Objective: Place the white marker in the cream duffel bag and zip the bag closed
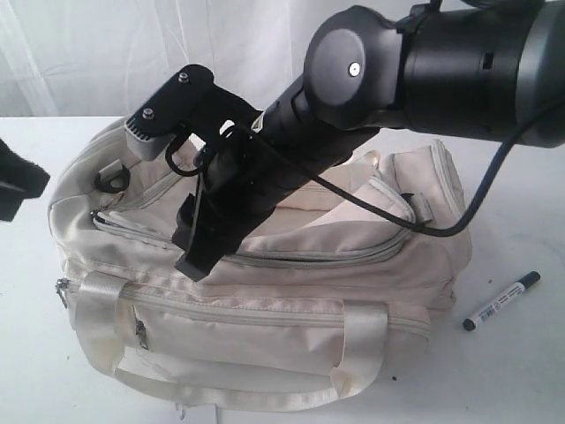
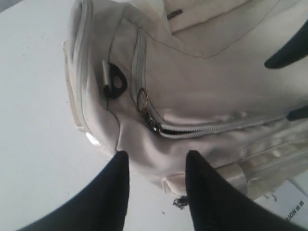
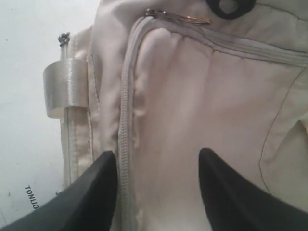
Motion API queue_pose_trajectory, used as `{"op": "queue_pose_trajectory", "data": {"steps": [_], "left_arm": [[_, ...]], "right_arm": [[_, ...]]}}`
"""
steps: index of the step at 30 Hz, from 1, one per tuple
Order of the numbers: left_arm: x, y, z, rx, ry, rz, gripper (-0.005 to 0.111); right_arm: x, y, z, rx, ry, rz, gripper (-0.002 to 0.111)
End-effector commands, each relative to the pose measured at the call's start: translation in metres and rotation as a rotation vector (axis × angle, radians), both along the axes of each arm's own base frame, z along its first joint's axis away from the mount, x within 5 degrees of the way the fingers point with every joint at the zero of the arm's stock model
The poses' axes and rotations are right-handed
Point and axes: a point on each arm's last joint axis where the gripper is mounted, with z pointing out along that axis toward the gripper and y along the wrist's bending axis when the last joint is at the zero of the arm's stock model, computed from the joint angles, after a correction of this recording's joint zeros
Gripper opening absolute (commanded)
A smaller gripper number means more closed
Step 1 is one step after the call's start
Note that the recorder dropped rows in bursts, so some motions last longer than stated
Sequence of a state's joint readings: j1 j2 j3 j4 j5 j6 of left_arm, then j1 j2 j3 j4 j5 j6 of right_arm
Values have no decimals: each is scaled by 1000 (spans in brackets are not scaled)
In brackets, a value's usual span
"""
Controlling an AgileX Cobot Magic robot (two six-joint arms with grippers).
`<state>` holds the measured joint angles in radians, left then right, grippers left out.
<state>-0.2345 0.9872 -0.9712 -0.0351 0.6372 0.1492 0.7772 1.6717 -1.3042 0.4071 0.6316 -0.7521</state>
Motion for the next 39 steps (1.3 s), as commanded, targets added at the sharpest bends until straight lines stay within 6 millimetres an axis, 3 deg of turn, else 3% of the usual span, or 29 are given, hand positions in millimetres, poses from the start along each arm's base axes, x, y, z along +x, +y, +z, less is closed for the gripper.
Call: {"op": "queue_pose_trajectory", "data": {"steps": [1, 4, 7, 10, 29, 39], "left_arm": [[-14, 1, -25, -33, 28, 3, 41], [-23, 2, -38, -51, 42, 7, 41], [-29, 4, -39, -52, 36, 7, 41], [-32, 4, -38, -55, 24, 6, 41], [-33, 3, -36, -86, 24, 4, 41], [-33, 3, -36, -87, 22, 4, 41]], "right_arm": [[1, -3, 2, -18, -16, -15, 48], [0, -14, 3, -121, -36, -34, 48], [-1, -31, 4, -276, -35, -96, 47], [-7, -37, 6, -313, 1, -93, 47], [1, -30, 7, -239, -67, -104, 47], [-7, -26, 6, -188, 38, -110, 47]]}}
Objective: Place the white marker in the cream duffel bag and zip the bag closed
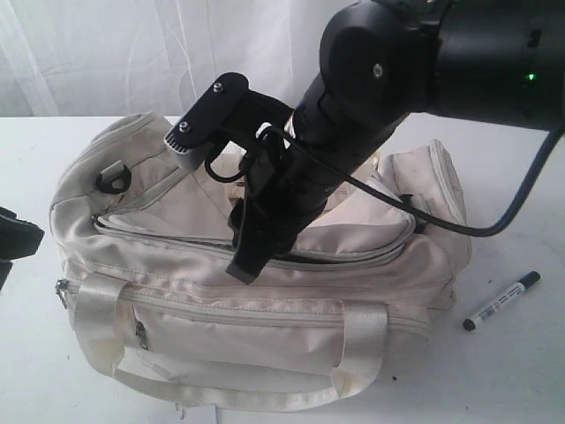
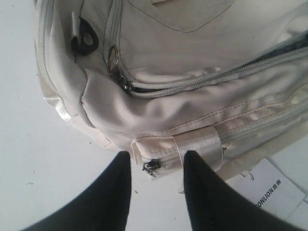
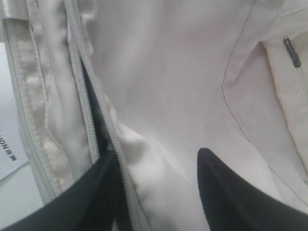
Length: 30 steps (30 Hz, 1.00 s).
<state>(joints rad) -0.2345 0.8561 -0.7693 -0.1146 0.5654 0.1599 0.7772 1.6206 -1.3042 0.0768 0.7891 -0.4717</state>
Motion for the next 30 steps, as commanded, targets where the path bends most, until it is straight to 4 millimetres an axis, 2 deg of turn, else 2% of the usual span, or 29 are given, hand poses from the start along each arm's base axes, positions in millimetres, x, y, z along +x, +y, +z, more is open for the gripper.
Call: {"op": "queue_pose_trajectory", "data": {"steps": [1, 9, 18, 30], "left_arm": [[-2, 0, -1, -16, 7, 2, 41], [-2, -1, 0, -31, 5, 3, 41], [-1, -1, 0, -33, -1, 4, 41], [0, -1, 1, -37, -18, 8, 41]], "right_arm": [[-5, 2, -1, 27, 56, -6, 47], [-9, 3, -18, 3, 125, 12, 47], [-16, 9, -20, 50, 202, 67, 47], [-20, 9, -33, -34, 269, 133, 47]]}}
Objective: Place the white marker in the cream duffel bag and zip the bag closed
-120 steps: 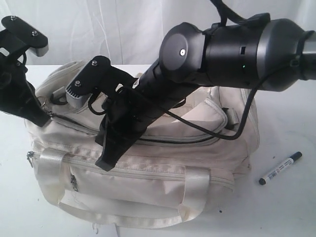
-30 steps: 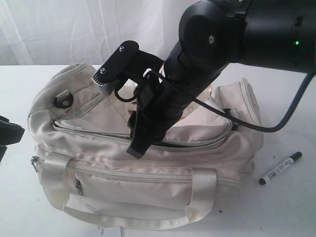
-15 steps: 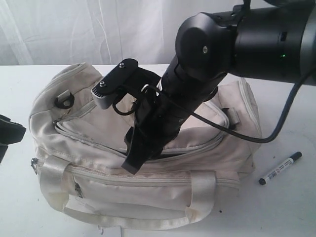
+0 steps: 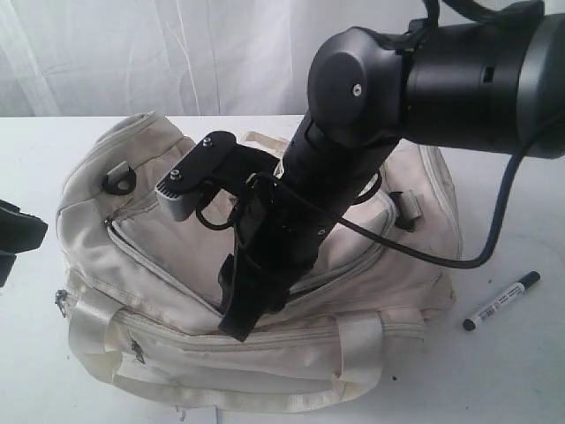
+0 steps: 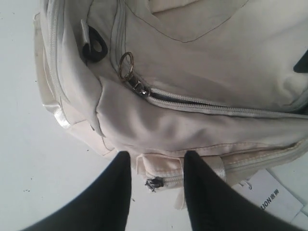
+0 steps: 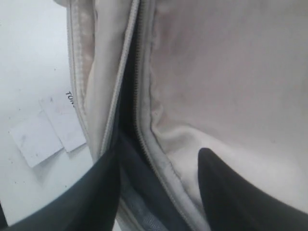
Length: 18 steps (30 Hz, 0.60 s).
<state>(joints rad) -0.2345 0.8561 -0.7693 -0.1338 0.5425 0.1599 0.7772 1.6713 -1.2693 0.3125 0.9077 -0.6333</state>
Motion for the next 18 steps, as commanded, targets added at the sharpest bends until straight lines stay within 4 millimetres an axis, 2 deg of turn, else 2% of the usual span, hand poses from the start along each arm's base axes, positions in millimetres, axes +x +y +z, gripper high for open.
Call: {"op": "queue_pose_trajectory", "data": {"steps": [1, 10, 18], "left_arm": [[-2, 0, 0, -13, 0, 3, 41], [-1, 0, 0, -14, -6, 4, 41], [-1, 0, 1, -26, -10, 8, 41]], "right_arm": [[-5, 1, -4, -22, 27, 38, 47], [-21, 17, -3, 22, 42, 90, 47], [-18, 26, -11, 57, 51, 65, 47]]}}
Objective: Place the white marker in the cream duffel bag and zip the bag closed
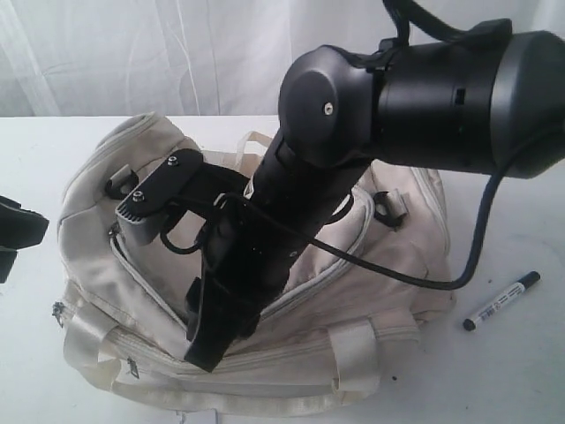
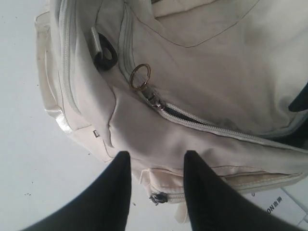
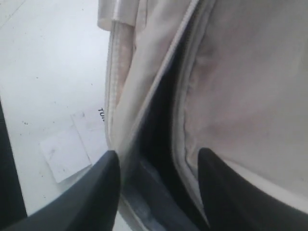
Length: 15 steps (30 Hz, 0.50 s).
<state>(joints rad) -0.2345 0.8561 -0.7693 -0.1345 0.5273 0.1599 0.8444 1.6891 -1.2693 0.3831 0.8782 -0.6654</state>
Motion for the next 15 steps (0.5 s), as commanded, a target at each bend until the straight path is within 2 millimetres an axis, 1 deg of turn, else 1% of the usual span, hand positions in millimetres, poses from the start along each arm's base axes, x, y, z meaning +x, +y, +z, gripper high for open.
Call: {"op": "queue_pose_trajectory", "data": {"steps": [1, 4, 10, 15], "left_arm": [[-2, 0, 0, -22, 5, 5, 41], [-2, 0, -1, -22, 7, 5, 41], [-1, 0, 0, -26, -1, 7, 41], [-2, 0, 0, -24, 7, 5, 41]], "right_arm": [[-1, 6, -9, 8, 35, -1, 47], [-1, 8, -12, 22, 57, -5, 47], [3, 10, -15, 21, 23, 3, 47], [3, 8, -6, 50, -9, -3, 47]]}}
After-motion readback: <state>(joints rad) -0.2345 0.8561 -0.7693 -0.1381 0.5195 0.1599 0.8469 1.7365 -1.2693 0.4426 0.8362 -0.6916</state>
